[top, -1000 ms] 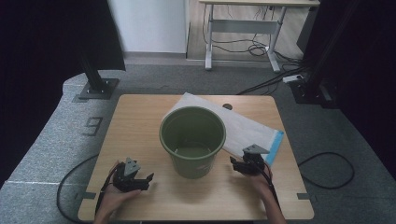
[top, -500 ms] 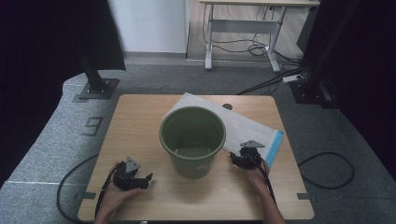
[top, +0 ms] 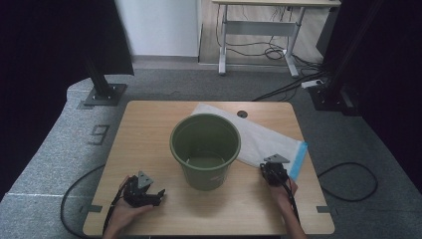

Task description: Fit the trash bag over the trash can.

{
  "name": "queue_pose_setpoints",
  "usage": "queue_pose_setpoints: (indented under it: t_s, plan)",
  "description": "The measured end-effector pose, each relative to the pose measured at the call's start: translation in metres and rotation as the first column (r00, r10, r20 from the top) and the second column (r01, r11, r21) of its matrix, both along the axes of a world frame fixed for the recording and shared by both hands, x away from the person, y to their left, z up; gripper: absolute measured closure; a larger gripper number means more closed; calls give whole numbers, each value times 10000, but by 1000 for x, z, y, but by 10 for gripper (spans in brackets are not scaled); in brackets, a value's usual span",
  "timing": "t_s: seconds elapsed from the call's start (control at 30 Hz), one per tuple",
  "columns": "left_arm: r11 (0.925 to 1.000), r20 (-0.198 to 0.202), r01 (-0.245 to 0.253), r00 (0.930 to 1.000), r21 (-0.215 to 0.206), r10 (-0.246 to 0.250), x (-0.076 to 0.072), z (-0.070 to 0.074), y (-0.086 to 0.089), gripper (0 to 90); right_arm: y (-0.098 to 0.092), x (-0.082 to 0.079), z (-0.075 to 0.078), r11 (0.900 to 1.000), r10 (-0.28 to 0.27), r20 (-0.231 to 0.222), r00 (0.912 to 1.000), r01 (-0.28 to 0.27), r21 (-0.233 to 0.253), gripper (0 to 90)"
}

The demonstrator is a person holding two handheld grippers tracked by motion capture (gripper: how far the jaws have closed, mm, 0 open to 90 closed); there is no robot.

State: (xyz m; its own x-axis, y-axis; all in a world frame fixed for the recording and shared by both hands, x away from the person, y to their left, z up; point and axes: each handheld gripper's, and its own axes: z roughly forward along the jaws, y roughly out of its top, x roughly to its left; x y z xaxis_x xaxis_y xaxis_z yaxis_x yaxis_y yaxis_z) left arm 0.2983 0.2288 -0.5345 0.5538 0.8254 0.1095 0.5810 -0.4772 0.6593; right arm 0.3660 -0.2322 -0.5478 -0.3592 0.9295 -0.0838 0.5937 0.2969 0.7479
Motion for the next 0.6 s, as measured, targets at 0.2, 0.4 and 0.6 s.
queue_pose_setpoints:
  t_s: [0.2,0.4,0.6]
  plan:
    - [10000,-90,79,9999,-13,-79,6,-1,-2,148,-24,-48,0,9979,-90,-304,9995,109,634,886]
    - [9998,-238,88,9997,-155,-92,11,-2,2,148,-35,-77,1,9973,-386,-444,9983,413,615,886]
    - [9990,-135,150,9998,-423,-156,16,1,3,153,-35,-91,5,9978,-500,-705,9963,529,404,754]
